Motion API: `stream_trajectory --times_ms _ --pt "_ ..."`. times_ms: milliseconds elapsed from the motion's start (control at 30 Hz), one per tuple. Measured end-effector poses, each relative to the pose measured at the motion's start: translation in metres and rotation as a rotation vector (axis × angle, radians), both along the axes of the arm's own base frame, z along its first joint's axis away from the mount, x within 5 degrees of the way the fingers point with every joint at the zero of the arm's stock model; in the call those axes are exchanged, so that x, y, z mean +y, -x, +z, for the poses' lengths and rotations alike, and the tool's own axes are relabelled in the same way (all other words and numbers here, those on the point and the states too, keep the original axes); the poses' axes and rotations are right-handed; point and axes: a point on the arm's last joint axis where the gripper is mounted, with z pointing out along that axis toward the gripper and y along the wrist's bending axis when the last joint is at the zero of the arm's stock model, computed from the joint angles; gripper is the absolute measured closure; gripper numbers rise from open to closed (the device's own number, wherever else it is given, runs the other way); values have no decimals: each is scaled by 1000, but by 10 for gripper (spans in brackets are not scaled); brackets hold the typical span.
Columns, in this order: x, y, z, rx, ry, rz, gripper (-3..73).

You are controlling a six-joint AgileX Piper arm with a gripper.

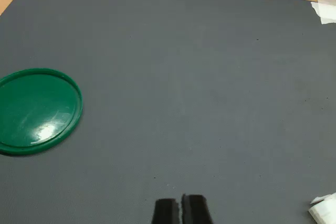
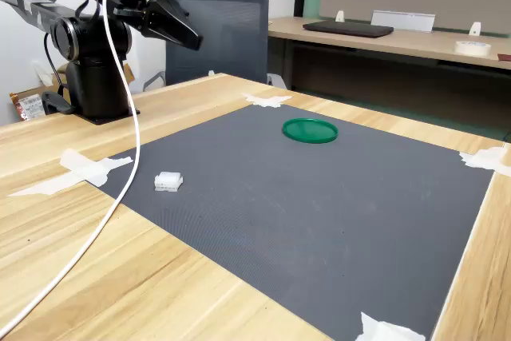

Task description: Grasp a white terminal and put it in the green lid.

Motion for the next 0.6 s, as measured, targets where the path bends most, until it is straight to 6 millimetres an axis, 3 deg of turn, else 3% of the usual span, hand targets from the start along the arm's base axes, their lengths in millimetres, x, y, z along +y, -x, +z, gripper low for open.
stream_trajectory --times_ms 600 --pt "-1 0 0 0 31 -4 724"
